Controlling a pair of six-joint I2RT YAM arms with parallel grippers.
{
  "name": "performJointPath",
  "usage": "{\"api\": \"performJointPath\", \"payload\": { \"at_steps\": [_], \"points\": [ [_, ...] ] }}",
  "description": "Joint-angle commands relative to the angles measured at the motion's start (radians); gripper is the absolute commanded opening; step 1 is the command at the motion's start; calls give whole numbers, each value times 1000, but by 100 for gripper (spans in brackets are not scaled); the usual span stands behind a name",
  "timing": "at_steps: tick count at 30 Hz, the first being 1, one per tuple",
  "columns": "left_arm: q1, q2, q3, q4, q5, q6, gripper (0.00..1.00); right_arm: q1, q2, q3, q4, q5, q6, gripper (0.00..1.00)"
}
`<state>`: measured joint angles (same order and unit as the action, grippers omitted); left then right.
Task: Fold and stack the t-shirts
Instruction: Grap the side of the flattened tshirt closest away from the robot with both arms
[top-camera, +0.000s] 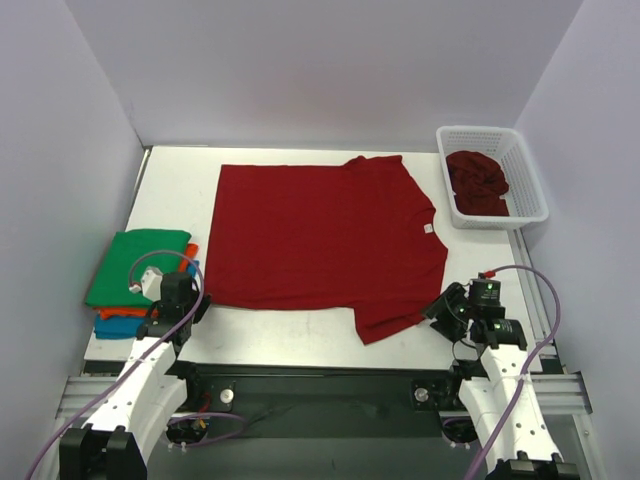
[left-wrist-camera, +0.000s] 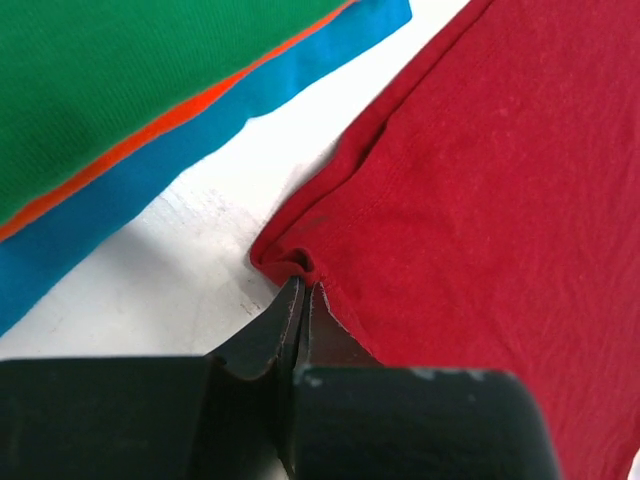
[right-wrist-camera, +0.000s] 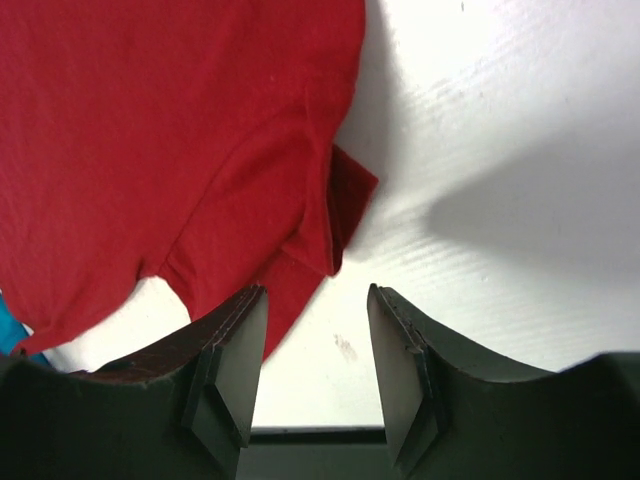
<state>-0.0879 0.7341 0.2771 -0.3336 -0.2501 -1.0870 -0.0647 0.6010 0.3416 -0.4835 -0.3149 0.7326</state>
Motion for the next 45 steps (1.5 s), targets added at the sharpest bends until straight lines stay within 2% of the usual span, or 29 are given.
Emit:
{"api": "performJointPath", "payload": {
  "at_steps": [1, 2, 4, 9, 14, 18, 21, 26, 34, 41, 45],
  "points": [
    [7, -4, 19, 65, 5, 21, 0, 5, 2, 42, -110, -38, 10, 45],
    [7, -4, 19, 67, 8, 21, 0, 6, 2, 43, -122, -36, 13, 40],
    [7, 4, 19, 71, 12, 21, 0, 5, -3, 39, -141, -35, 14, 38],
    [7, 13, 27, 73, 25, 25, 0, 5, -18, 10, -135, 5, 16, 37],
    [7, 14, 27, 79, 35, 29, 0, 28, 8, -9, -47, -12, 8, 38],
    [8, 5, 25, 70, 38, 32, 0, 159, 80, -16, 19, 68, 60, 37],
    [10, -5, 25, 62, 43, 36, 0, 201, 132, -13, 55, 135, 85, 36],
    [11, -21, 31, 45, 49, 44, 0, 201, 140, -21, 83, 201, 96, 36],
    [11, -32, 34, 31, 55, 50, 0, 203, 184, -36, 174, 194, 100, 32],
    [11, -44, 37, 1, 60, 52, 0, 201, 181, -26, 191, 160, 99, 12],
    [11, -74, 60, -63, 48, 53, 0, 195, 114, 11, 76, 169, 87, 1]
  ]
}}
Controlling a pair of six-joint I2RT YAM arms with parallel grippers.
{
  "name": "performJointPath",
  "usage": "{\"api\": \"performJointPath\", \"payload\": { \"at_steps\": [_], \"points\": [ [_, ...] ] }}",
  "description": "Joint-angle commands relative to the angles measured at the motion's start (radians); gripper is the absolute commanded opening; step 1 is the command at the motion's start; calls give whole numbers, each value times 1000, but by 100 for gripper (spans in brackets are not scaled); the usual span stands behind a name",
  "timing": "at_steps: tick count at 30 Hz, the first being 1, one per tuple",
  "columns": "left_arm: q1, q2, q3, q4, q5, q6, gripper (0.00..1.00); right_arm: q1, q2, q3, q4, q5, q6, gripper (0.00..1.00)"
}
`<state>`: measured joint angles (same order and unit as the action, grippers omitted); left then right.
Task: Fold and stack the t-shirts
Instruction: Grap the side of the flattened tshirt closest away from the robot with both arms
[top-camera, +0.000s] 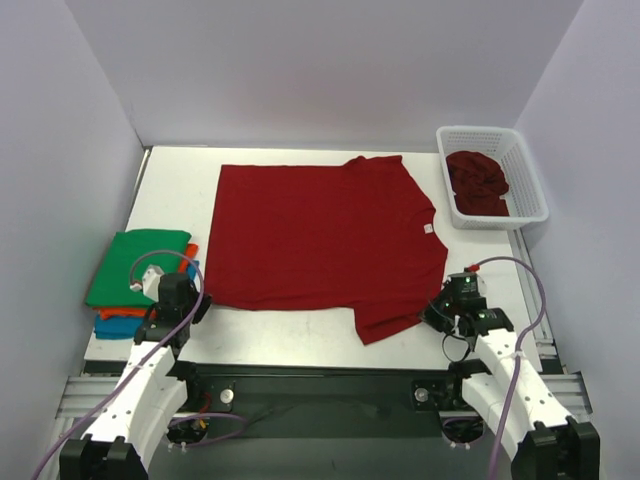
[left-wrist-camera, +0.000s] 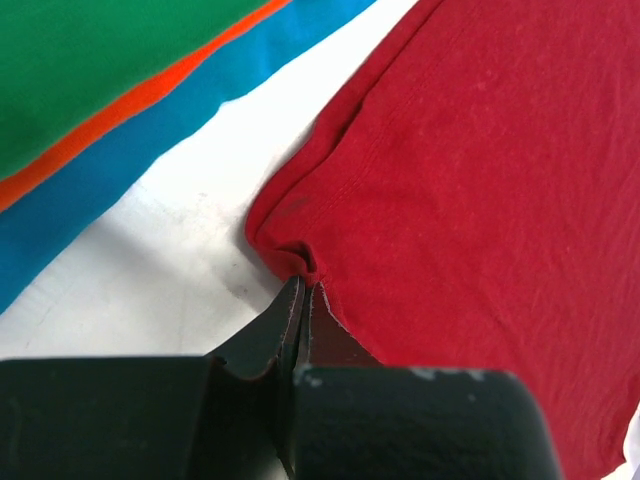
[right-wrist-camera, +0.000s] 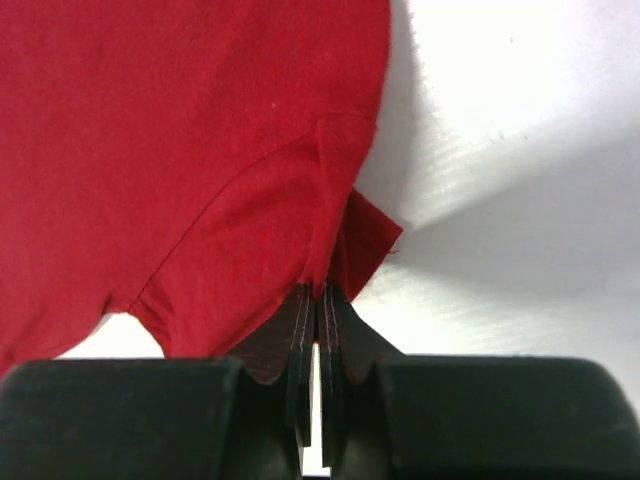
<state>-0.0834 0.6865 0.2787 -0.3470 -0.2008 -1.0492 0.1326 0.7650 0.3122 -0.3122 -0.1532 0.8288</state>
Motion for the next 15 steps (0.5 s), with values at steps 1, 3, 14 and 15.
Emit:
{"api": "performJointPath", "payload": {
  "at_steps": [1, 3, 14, 15],
  "points": [
    [7, -33, 65, -91, -6, 15, 0, -11, -70, 51, -120, 9, -11, 0],
    [8, -48, 82, -153, -23, 21, 0, -22, -133, 82, -186, 11, -19, 0],
    [11, -80, 152, -351, -78, 31, 0, -83, -302, 186, -398, -3, -49, 0],
    [11, -84, 154, -374, -84, 28, 0, -90, -308, 195, -419, 0, -53, 0]
  ]
}}
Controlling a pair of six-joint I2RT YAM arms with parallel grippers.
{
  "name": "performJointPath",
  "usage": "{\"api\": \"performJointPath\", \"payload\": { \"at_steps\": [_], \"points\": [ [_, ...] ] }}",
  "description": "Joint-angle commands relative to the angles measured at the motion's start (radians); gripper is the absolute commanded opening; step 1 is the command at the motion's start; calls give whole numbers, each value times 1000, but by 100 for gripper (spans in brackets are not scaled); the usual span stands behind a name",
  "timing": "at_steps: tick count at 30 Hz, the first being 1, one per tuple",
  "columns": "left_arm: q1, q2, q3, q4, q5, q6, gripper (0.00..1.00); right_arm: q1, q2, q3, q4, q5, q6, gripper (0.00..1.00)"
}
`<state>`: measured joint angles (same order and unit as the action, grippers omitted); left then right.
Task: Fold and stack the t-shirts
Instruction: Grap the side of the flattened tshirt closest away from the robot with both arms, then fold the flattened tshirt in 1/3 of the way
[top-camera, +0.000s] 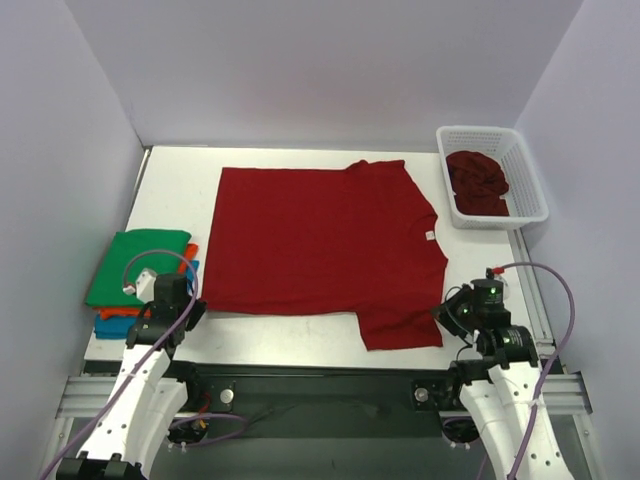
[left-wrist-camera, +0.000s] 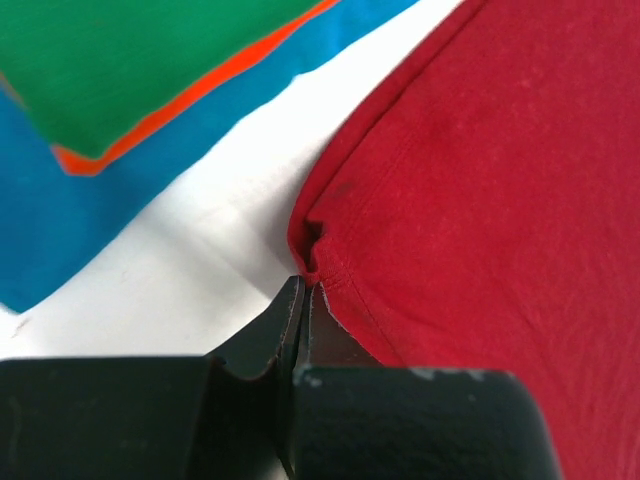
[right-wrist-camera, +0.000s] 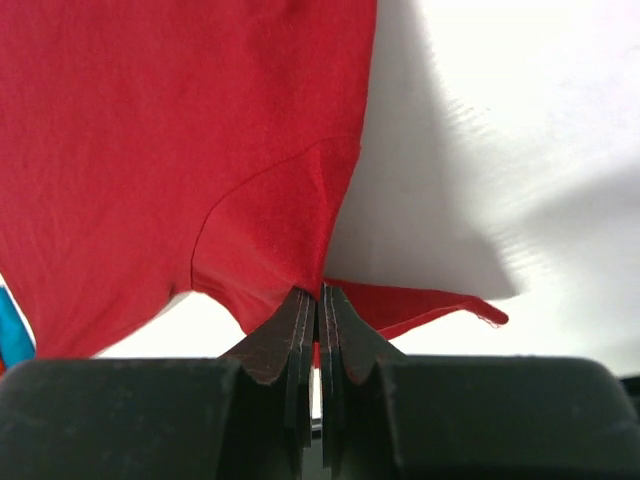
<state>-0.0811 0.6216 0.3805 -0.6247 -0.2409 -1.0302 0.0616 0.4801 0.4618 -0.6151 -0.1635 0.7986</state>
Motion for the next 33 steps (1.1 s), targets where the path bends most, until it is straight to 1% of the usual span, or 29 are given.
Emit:
{"api": "performJointPath", "payload": {
  "at_steps": [1, 5, 8, 10, 13, 14, 18, 20, 21, 24, 26, 33],
  "points": [
    [3, -22, 52, -99, -47, 4, 0, -23, -29, 49, -129, 18, -28, 0],
    [3, -22, 54, -121, -51, -24, 0, -51, -47, 69, -172, 38, -41, 0],
    [1, 3, 64, -70, -29, -8, 0, -59, -16, 75, -157, 35, -30, 0],
    [1, 29, 73, 0, -14, -2, 0, -60, 23, 72, -85, 4, -35, 0],
    [0, 124, 95, 98, 20, 5, 0, -60, 132, 84, 21, -47, -44, 0],
    [0, 188, 106, 115, 32, 5, 0, -59, 190, 89, 46, -51, -45, 0],
    [-3, 338, 158, 227, 55, 7, 0, -59, 345, 139, 167, -45, -65, 0],
    [-5, 421, 190, 263, 69, 2, 0, -60, 437, 159, 205, -67, -79, 0],
    [-5, 447, 202, 288, 74, -5, 0, -60, 465, 169, 254, -79, -85, 0],
    [-9, 541, 257, 328, 81, -10, 0, -60, 566, 218, 293, -99, -101, 0],
    [-8, 604, 291, 333, 81, -11, 0, -91, 624, 254, 308, -110, -110, 0],
    [-6, 762, 449, 330, 83, -11, 0, -138, 755, 356, 342, -162, -127, 0]
  ]
}}
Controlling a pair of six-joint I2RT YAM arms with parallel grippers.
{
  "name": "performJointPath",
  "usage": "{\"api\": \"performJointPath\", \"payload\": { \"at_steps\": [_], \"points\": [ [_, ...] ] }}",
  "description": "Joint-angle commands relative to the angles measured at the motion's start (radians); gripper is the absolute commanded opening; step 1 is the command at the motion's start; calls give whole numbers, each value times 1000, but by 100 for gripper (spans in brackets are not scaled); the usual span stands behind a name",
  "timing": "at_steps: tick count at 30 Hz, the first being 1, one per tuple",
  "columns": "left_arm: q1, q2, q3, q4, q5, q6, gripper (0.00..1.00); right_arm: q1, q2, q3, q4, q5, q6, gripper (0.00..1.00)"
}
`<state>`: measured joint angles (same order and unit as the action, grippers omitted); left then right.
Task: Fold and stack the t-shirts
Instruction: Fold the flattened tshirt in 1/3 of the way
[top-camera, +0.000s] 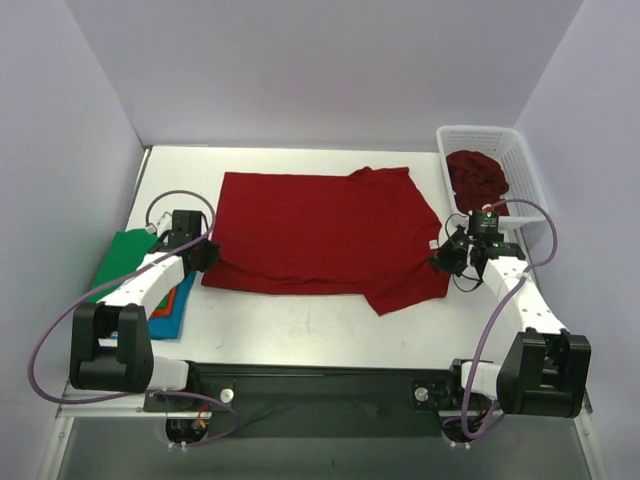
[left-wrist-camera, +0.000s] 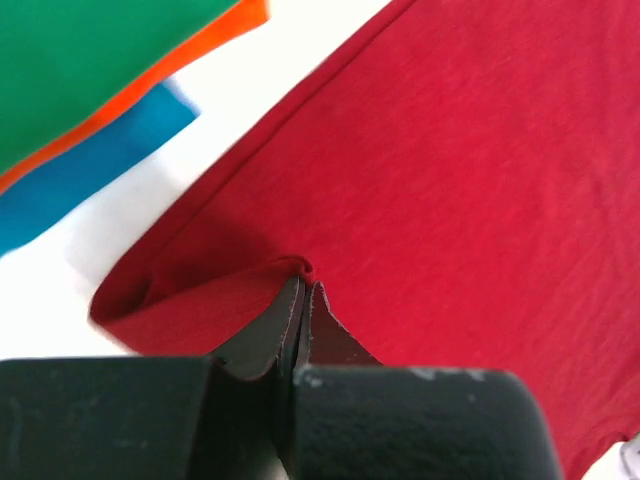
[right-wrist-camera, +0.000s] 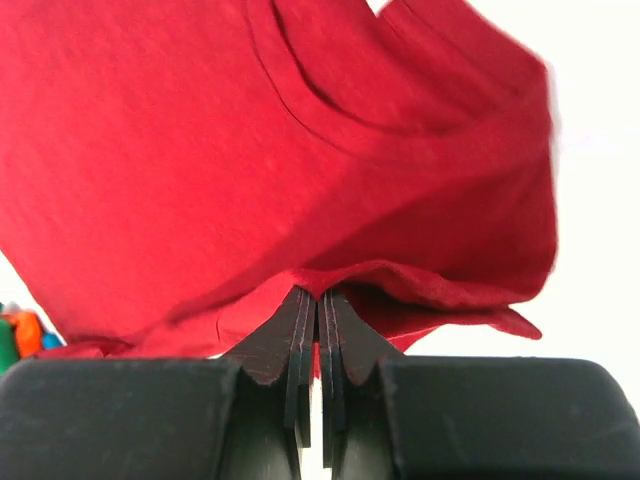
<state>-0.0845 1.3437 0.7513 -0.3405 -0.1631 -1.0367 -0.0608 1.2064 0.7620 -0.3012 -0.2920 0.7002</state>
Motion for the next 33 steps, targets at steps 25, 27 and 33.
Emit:
{"api": "performJointPath", "payload": {
  "at_steps": [25, 27, 33],
  "points": [
    [55, 192, 203, 67, 23, -36, 0, -148, 229, 160, 76, -160, -57, 0],
    [60, 201, 207, 70, 28, -40, 0, -155, 242, 166, 77, -173, -56, 0],
    [71, 227, 235, 92, 42, -39, 0, -159, 286, 184, 93, -182, -48, 0]
  ]
}}
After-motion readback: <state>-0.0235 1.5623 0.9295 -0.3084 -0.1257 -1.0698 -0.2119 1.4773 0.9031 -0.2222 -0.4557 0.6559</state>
